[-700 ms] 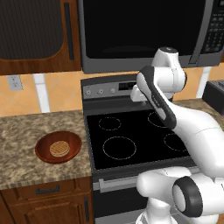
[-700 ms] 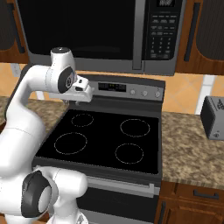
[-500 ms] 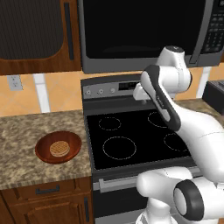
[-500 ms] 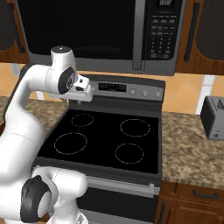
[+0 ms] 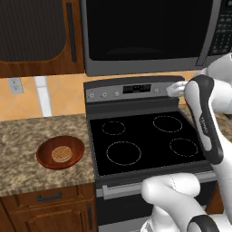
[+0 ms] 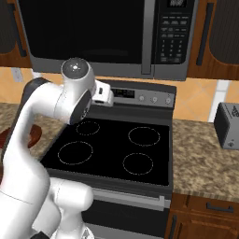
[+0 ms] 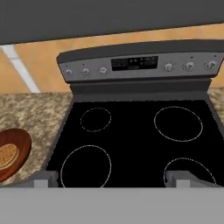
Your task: Open the microwave, place the bowl with waffle inside the microwave, then close the microwave door and turn it on.
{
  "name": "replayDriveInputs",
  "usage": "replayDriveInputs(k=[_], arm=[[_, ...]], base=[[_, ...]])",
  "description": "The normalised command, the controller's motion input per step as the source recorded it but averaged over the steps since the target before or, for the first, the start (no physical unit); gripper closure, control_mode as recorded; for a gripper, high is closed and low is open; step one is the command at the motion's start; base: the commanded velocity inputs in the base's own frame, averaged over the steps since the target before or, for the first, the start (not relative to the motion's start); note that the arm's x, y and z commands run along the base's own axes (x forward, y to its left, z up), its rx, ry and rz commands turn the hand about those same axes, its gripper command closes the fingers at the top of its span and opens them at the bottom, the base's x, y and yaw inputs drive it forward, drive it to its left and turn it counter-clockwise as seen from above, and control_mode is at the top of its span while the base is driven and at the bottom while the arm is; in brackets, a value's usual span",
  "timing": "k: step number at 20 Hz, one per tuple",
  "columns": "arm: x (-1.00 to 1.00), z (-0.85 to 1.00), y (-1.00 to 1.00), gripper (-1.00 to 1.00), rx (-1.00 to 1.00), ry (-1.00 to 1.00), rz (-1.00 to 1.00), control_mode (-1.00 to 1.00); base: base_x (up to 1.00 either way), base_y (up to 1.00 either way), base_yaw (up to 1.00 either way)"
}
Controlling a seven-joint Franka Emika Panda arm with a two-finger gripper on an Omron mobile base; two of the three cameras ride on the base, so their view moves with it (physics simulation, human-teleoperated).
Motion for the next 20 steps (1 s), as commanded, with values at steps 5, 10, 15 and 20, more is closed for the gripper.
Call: replayDriveInputs(k=[5, 10, 15, 20], arm=[[-0.26, 0.48, -0.89, -1.00, 0.00, -0.26, -0.07, -1.00], [0.07, 0.63, -0.76, -1.00, 0.02, -0.09, -0.11, -1.00], [0.41, 0.59, -0.36, -1.00, 0.01, -0.01, -0.12, -1.00], [0.46, 0.38, -0.15, -1.00, 0.02, -0.02, -0.12, -1.00]], base=[[0.00, 0.00, 0.00], [0.00, 0.00, 0.00], [0.00, 0.00, 0.00], [0.00, 0.00, 0.00]])
